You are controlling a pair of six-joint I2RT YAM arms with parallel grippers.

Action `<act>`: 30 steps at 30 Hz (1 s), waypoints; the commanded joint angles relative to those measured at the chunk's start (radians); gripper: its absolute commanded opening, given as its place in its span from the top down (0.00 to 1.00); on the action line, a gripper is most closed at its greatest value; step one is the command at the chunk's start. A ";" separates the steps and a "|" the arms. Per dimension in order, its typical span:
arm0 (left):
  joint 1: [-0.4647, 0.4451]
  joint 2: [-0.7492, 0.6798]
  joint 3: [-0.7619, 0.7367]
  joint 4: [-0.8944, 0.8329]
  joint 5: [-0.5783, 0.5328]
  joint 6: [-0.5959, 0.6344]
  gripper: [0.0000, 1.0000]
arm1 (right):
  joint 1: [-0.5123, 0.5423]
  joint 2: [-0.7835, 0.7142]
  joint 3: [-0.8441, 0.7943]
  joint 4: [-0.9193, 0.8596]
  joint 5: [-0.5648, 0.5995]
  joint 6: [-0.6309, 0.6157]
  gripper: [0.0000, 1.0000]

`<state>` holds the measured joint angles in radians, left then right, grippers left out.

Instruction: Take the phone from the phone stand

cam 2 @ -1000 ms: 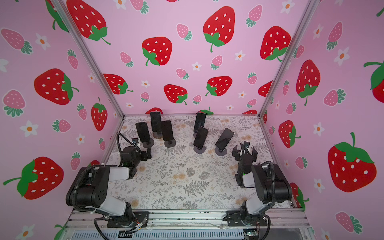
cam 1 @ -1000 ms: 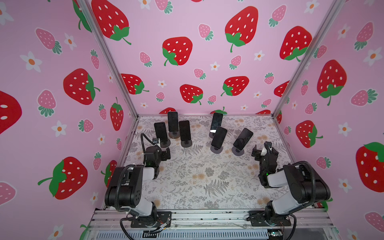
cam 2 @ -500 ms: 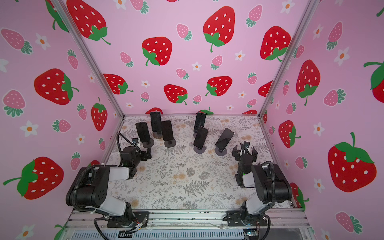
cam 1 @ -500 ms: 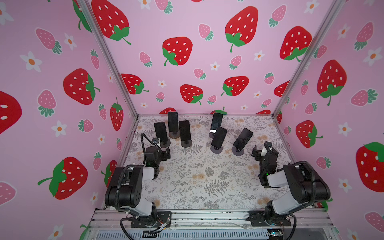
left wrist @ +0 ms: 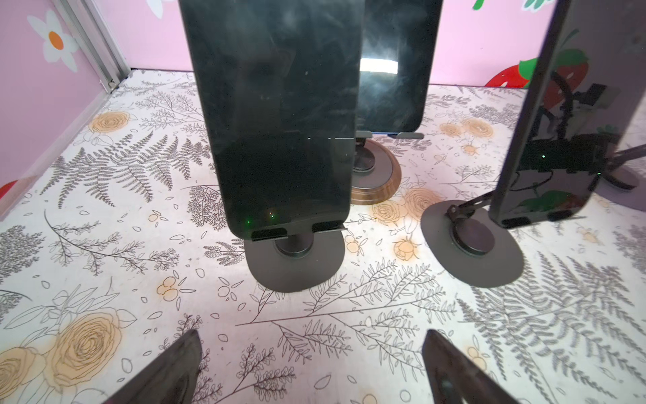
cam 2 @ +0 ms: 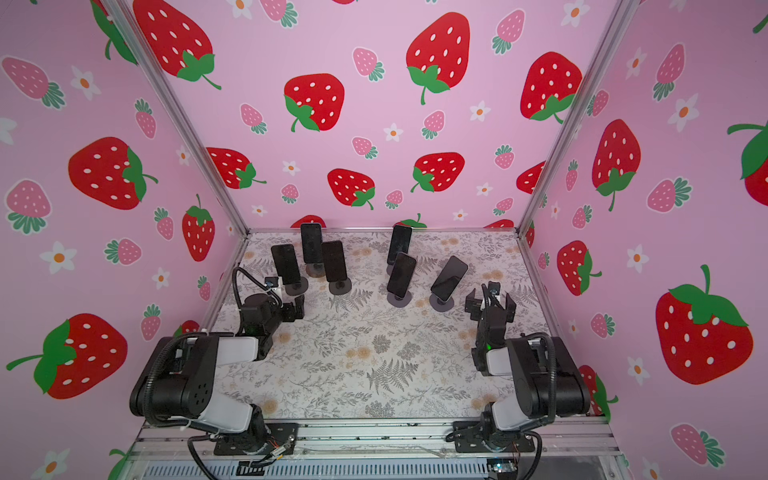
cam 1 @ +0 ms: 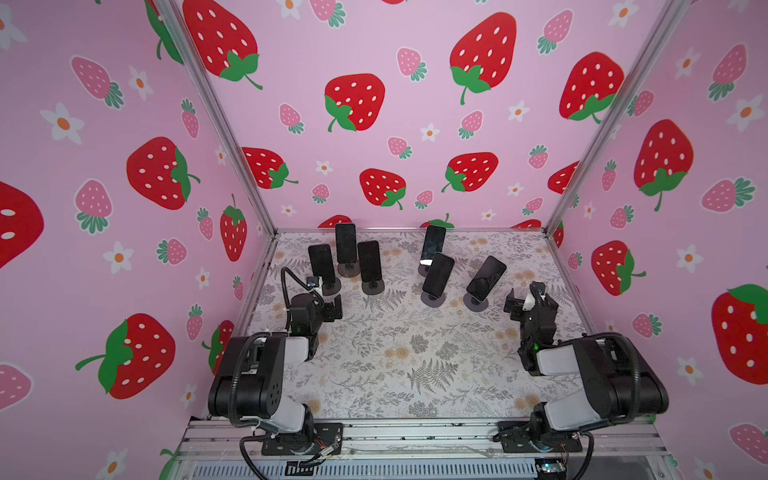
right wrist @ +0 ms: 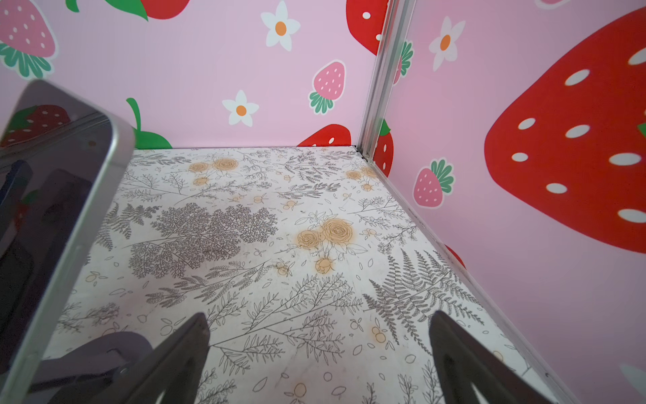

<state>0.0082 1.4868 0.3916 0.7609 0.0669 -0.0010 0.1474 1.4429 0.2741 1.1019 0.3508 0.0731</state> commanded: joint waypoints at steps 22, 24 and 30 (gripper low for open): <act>-0.433 -0.488 0.083 -0.482 -0.347 -0.006 0.01 | -0.002 -0.523 0.181 -0.880 -0.146 0.452 0.00; -0.498 -0.513 0.143 -0.599 -0.365 -0.029 0.01 | 0.006 -0.524 0.180 -0.897 -0.183 0.447 0.00; -0.700 -0.588 0.220 -0.720 -0.374 -0.049 0.01 | 0.016 -0.553 0.076 -0.801 -0.218 0.381 0.00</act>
<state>-0.6533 0.9230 0.5598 0.1307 -0.2832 -0.0250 0.1555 0.9127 0.3931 0.2646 0.1688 0.4835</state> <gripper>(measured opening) 0.993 0.995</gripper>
